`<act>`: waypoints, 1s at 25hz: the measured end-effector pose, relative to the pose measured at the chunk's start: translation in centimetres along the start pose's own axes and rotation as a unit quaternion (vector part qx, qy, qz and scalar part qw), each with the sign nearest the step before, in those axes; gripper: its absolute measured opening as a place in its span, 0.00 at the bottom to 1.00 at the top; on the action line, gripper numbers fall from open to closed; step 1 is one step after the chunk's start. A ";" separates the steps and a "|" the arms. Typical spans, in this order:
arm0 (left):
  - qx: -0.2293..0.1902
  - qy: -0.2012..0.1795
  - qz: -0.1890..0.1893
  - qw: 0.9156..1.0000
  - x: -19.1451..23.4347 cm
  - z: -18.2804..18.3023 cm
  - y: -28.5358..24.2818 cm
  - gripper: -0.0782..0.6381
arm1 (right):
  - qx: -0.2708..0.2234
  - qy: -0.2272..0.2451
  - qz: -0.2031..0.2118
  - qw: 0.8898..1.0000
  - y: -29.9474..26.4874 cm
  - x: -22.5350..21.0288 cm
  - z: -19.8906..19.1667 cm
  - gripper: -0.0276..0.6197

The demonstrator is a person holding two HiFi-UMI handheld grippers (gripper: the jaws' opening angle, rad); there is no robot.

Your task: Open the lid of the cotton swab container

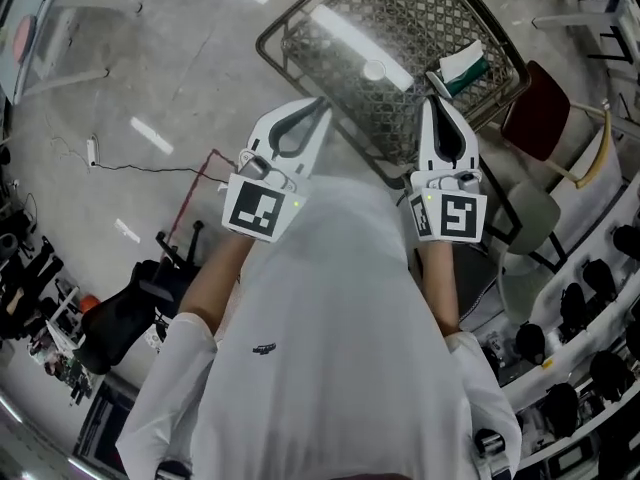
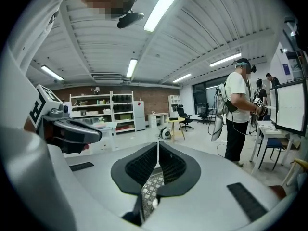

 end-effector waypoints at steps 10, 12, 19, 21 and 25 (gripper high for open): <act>0.004 -0.067 -0.032 0.997 2.3 -5.1 -5.0 0.33 | 0.016 -0.002 0.040 0.999 -3.4 0.0 -3.8 0.05; 0.003 -0.078 -0.040 0.996 2.6 -6.5 -6.2 0.37 | 0.018 -0.003 0.046 0.999 -4.2 0.0 -4.8 0.04; 0.060 -0.114 -0.062 0.990 3.2 -14.0 -10.4 0.42 | 0.034 -0.007 0.056 0.998 -6.3 0.5 -9.4 0.05; 0.075 -0.124 -0.067 0.987 3.4 -16.2 -12.0 0.44 | 0.038 -0.011 0.056 0.998 -6.8 0.6 -10.5 0.04; 0.095 -0.126 -0.075 0.985 3.7 -19.7 -15.1 0.47 | 0.047 -0.015 0.055 0.997 -7.5 0.5 -12.6 0.04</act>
Point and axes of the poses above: the fingertips, and each gripper's own axes: y backward along the fingers, x to its left, z out of its top, the point moved 5 cm from there along y, backward along the fingers, and after that the axes turned 6 degrees about y, right-handed, at the moved point
